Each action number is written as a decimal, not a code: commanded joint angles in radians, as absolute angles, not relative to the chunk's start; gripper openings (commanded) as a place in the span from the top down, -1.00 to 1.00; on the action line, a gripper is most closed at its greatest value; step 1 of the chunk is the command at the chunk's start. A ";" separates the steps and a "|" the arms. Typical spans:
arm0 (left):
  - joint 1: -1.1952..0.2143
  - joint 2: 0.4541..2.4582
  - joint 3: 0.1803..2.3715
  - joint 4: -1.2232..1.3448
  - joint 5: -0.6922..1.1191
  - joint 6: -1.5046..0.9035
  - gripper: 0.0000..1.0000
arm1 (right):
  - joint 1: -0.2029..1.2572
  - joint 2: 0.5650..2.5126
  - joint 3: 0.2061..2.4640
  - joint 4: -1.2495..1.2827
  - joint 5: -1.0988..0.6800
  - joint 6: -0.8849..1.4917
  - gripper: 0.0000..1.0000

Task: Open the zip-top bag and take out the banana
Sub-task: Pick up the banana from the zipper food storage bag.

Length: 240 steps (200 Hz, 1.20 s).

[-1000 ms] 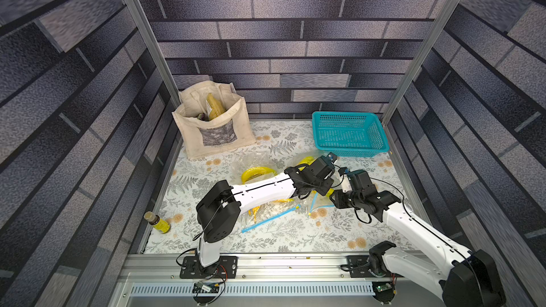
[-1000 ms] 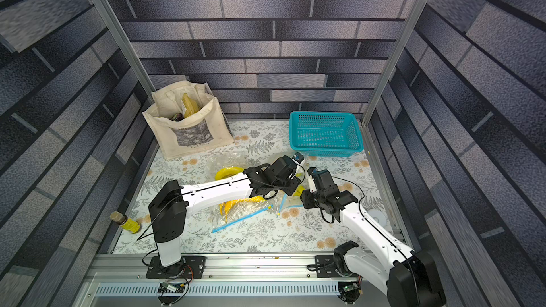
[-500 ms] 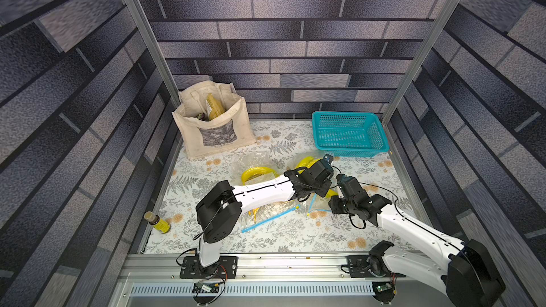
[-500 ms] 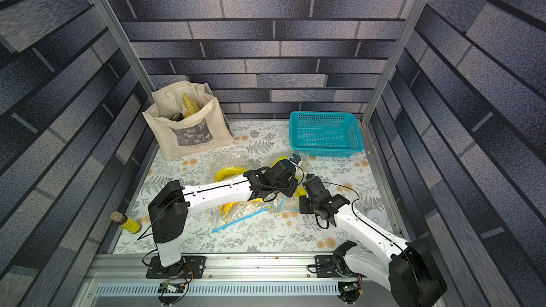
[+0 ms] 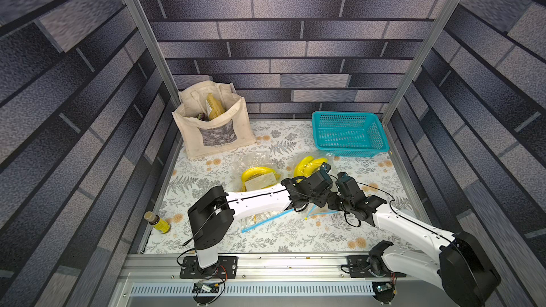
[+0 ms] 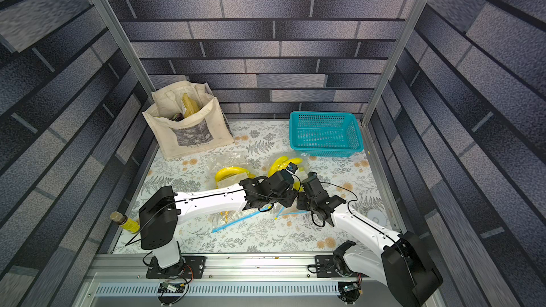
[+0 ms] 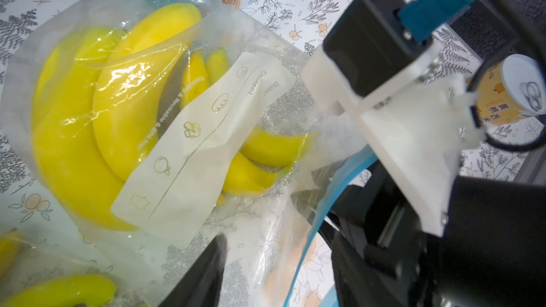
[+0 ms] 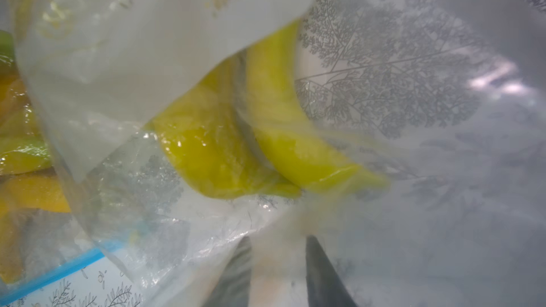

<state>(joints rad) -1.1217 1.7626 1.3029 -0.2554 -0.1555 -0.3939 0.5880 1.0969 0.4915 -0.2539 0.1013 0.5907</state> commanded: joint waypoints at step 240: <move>-1.149 1.742 1.089 -0.212 -0.156 -0.395 0.09 | 0.595 0.989 0.497 -0.255 0.136 0.591 0.33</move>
<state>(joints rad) -1.1557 1.7046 1.0874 -0.2184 -0.1894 -0.3912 0.5976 0.9714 0.4946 -0.2382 0.1272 0.6018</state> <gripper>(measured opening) 0.458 0.336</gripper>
